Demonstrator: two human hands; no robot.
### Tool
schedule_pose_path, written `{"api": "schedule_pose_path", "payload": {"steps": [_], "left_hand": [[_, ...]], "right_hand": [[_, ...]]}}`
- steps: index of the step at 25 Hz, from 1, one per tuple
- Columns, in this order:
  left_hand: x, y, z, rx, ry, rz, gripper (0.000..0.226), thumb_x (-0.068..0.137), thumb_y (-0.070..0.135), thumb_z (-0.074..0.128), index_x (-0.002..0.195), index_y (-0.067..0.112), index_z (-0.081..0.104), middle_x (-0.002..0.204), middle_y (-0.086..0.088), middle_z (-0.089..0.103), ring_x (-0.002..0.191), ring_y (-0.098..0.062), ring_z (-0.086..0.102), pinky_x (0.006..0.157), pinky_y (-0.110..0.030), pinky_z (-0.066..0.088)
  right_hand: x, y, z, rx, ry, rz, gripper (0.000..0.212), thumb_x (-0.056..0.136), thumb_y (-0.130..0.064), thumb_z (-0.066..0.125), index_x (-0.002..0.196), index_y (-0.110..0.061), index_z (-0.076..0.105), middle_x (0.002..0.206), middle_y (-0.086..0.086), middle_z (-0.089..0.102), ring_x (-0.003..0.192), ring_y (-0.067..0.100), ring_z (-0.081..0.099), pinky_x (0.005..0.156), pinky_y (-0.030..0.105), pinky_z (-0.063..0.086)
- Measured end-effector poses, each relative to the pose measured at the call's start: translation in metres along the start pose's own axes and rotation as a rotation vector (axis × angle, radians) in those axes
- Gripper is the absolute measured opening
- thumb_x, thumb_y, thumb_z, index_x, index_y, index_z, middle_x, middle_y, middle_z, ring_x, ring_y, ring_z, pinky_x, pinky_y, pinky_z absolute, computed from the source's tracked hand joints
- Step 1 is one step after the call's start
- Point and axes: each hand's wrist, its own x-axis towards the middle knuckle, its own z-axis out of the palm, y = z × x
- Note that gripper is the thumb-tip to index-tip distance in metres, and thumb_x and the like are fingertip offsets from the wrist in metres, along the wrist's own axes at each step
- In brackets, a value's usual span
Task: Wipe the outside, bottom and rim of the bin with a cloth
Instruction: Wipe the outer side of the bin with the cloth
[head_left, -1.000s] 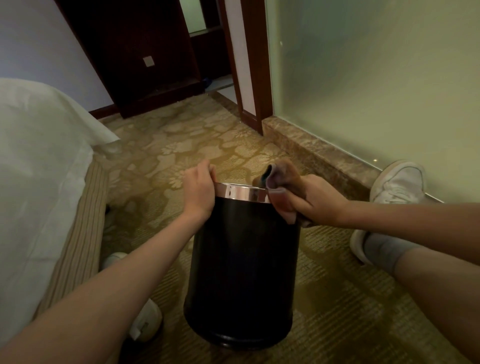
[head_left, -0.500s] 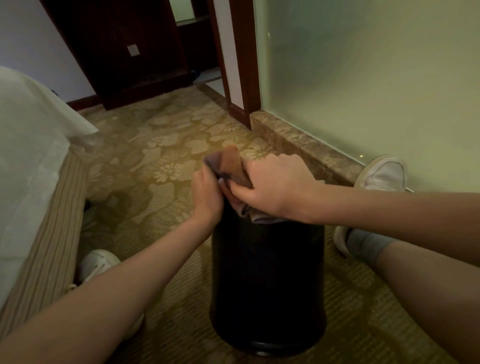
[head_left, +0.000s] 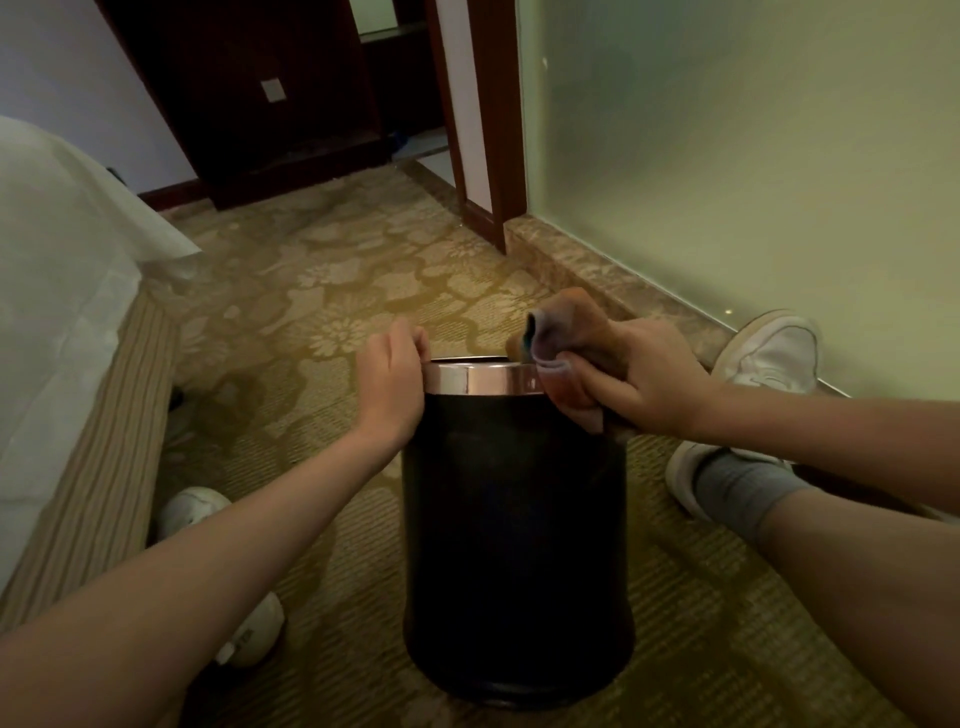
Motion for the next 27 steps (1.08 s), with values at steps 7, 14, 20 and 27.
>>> {"api": "schedule_pose_path", "payload": {"steps": [7,14,20,27], "left_hand": [[-0.007,0.037,0.011,0.424,-0.052,0.353,0.053,0.095,0.036,0.028,0.05,0.016,0.047,0.046,0.004,0.046,0.043,-0.014,0.046,0.046,-0.033,0.027],[0.019,0.004,-0.022,0.063,-0.233,0.254,0.049,0.093,0.02,0.034,0.045,0.015,0.037,0.041,0.004,0.03,0.04,-0.011,0.026,0.045,-0.027,0.021],[0.026,-0.012,-0.035,0.13,-0.243,0.308,0.046,0.091,0.028,0.031,0.046,0.018,0.036,0.041,0.005,0.033,0.041,-0.009,0.028,0.045,-0.026,0.022],[0.029,0.018,-0.042,0.825,-0.281,0.633,0.051,0.098,0.042,0.025,0.058,0.017,0.045,0.05,0.006,0.043,0.044,-0.02,0.046,0.047,-0.036,0.044]], "right_hand": [[0.016,-0.052,0.008,-0.203,-0.044,0.207,0.06,0.085,-0.071,0.026,0.103,-0.025,0.061,0.08,0.001,0.071,0.073,0.026,0.068,0.058,0.033,0.04],[-0.009,0.016,0.015,0.093,-0.228,0.096,0.056,0.092,-0.051,0.036,0.116,-0.01,0.065,0.106,0.01,0.068,0.096,0.024,0.063,0.083,0.03,0.046],[-0.015,0.049,0.038,0.292,-0.244,0.78,0.047,0.101,-0.051,0.039,0.104,-0.013,0.066,0.093,0.005,0.071,0.087,0.023,0.069,0.076,0.034,0.054],[0.001,0.063,0.031,0.339,-0.187,1.089,0.044,0.099,-0.045,0.049,0.107,-0.005,0.063,0.103,0.013,0.067,0.094,0.027,0.064,0.088,0.039,0.053]]}}
